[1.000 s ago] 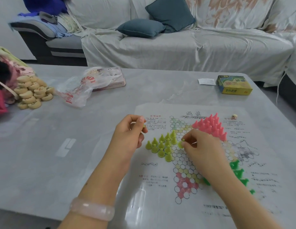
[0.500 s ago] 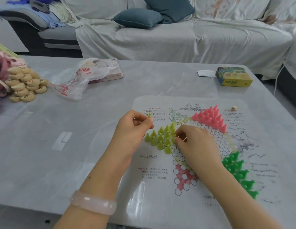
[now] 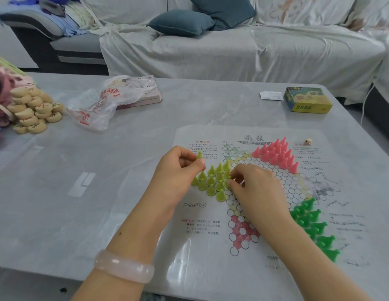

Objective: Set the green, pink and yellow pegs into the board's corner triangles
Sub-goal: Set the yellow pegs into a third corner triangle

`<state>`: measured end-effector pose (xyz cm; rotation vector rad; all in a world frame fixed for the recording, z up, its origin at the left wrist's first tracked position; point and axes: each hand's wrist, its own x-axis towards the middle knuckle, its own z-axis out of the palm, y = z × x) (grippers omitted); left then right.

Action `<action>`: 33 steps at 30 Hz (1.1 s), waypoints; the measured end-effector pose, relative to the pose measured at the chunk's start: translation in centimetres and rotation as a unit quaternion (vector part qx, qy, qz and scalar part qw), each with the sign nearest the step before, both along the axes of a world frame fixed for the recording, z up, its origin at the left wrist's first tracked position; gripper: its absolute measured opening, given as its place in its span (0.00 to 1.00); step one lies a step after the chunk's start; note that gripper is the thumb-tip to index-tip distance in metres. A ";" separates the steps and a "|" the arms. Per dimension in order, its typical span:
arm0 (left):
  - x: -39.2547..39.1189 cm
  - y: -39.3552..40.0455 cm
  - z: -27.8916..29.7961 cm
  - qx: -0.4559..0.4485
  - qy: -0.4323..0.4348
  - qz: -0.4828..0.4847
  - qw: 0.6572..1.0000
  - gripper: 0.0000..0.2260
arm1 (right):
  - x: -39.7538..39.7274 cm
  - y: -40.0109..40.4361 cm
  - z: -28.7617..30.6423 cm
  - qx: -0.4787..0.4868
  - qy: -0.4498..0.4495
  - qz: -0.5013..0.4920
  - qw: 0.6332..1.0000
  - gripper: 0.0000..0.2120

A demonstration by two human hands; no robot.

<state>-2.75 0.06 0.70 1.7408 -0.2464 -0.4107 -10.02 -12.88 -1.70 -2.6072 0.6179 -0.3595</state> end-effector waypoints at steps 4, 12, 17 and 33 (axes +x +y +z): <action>-0.1 0.0 0.0 0.005 0.001 -0.007 1.000 0.03 | 0.0 0.0 0.0 -0.006 0.001 0.001 1.000 0.05; 0.1 0.2 0.0 0.039 -0.027 -0.021 0.999 0.07 | -0.5 -0.5 0.3 0.012 -0.014 0.012 1.000 0.08; -0.4 0.0 0.4 0.038 -0.034 -0.097 0.994 0.06 | -0.9 -0.1 2.1 0.150 -0.130 0.089 0.976 0.05; -0.4 -0.1 0.7 0.045 -0.069 -0.083 0.993 0.06 | -1.7 -1.9 2.3 0.163 -0.127 0.074 0.976 0.05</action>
